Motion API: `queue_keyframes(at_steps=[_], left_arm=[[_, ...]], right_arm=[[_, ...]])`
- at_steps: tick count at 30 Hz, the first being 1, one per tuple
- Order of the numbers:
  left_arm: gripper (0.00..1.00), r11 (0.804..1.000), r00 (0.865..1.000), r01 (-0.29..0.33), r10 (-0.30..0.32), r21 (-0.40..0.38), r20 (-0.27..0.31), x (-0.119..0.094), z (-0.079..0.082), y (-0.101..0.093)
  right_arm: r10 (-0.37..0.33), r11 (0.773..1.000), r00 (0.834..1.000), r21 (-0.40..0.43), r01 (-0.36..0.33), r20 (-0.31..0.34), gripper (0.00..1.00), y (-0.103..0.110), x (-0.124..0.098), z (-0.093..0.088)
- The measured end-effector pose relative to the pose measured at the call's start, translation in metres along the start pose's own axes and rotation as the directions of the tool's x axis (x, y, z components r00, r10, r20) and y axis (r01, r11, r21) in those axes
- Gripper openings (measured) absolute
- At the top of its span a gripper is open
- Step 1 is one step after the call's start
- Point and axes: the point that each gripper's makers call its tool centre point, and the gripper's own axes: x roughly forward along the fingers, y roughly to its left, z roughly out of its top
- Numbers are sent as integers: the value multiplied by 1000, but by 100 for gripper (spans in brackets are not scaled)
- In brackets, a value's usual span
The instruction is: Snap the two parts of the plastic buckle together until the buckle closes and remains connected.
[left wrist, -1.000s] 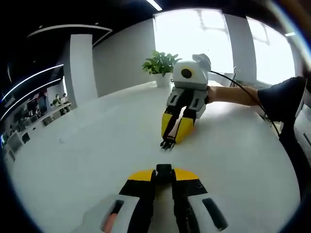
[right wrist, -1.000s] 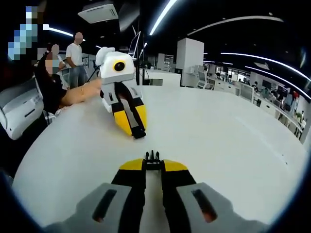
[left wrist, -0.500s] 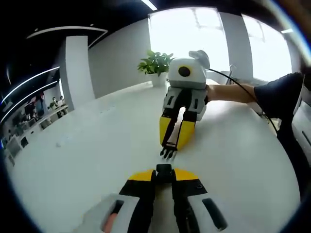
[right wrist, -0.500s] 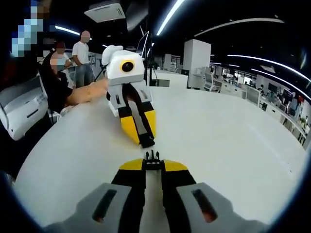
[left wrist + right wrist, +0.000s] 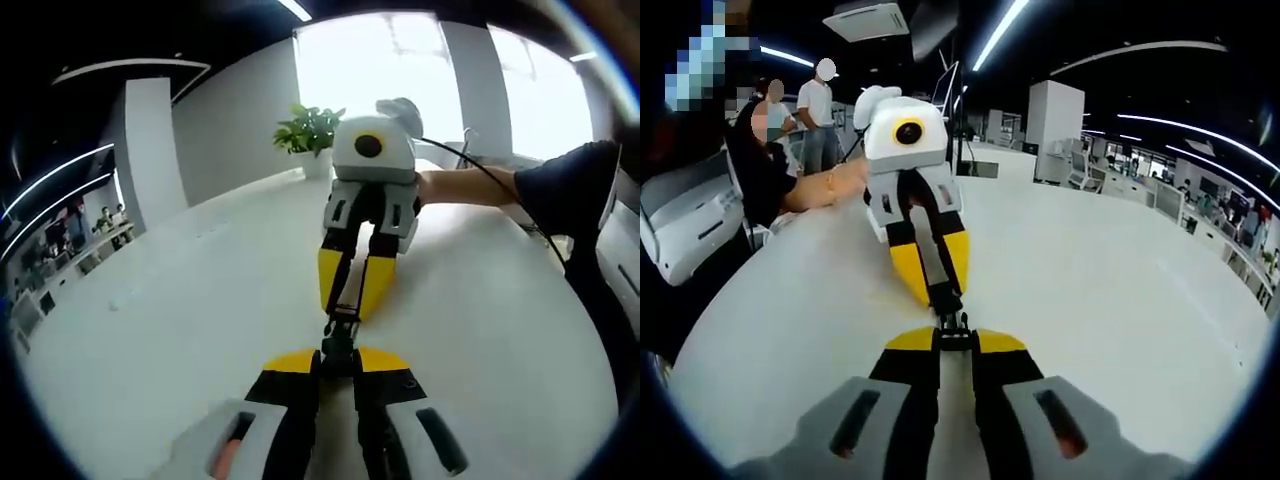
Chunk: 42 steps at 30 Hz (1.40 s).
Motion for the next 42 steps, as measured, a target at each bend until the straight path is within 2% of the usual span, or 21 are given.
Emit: queue_keyframes(at_steps=[33, 42], left_arm=[[12, 999, 1000, 21, -20, 32, -11, 1, 0, -7], [12, 999, 999, 32, -32, 29, -5, 1, 0, -8]], right_arm=[[34, 999, 999, -39, -34, -13, 12, 7, 3, -1], [72, 997, 997, -20, -72, 1, 11, 7, 4, -1]])
